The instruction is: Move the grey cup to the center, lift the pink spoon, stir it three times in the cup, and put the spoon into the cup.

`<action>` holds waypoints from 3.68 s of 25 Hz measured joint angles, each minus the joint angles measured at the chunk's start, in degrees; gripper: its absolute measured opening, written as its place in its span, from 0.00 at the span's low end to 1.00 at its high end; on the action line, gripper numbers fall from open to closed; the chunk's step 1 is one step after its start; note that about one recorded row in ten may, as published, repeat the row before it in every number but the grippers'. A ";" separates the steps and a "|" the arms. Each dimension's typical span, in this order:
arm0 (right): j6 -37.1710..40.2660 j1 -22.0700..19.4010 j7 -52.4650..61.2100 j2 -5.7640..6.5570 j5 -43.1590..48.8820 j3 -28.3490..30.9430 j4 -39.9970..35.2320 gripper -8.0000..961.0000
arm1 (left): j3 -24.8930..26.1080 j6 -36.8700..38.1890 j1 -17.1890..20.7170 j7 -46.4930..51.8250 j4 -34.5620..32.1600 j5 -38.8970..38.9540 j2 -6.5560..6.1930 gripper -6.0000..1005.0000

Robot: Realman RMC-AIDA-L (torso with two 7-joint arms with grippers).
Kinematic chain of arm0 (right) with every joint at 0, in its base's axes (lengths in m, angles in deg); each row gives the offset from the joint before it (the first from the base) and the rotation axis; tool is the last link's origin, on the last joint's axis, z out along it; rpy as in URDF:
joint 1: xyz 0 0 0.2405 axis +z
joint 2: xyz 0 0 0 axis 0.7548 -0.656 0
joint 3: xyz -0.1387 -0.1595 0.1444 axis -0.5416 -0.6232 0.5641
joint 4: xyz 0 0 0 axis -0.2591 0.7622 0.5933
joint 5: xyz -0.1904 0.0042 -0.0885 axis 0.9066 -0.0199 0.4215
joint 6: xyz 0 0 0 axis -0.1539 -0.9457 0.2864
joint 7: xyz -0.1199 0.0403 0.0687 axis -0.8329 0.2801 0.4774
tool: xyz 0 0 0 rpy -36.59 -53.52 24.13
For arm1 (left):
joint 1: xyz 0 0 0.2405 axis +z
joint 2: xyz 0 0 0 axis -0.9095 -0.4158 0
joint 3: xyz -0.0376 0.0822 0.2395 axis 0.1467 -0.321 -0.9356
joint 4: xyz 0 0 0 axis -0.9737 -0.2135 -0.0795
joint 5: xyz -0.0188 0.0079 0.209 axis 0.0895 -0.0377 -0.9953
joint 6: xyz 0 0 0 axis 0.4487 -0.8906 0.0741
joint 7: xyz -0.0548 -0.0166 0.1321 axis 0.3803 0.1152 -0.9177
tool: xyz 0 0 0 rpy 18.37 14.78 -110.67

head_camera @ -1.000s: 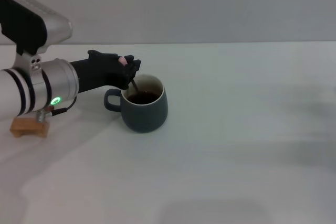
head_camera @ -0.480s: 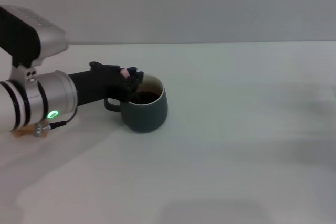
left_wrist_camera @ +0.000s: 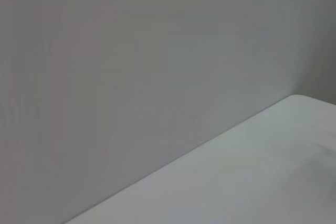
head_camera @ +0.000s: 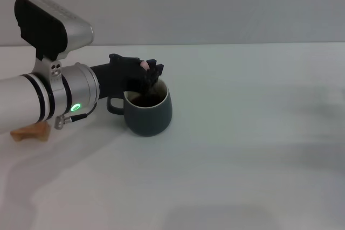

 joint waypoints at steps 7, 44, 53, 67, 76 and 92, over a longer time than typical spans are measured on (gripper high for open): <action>0.01 -0.28 0.00 0.00 0.00 0.00 0.09 0.66 | 0.64 3.32 -1.68 -0.56 -3.11 -0.16 -0.25 0.15; 0.10 -0.53 0.00 0.09 -0.01 -1.41 0.45 0.66 | -2.58 3.16 5.30 -0.65 1.76 1.60 -0.20 0.15; 0.10 -0.44 0.00 0.08 -0.01 -1.40 0.44 0.66 | -2.50 2.91 5.29 -1.05 1.14 1.66 -0.27 0.15; -0.52 0.00 0.06 0.08 -0.01 -1.40 0.44 0.66 | -1.50 2.29 6.36 -1.30 1.69 1.99 -0.31 0.15; -0.61 0.01 0.09 0.08 0.07 -1.40 0.44 0.66 | -0.66 1.55 6.53 -1.42 1.74 2.31 -0.36 0.19; -0.70 0.00 0.09 0.09 0.09 -1.39 0.26 0.66 | 9.24 9.04 6.12 -14.05 -1.42 16.28 -0.09 0.28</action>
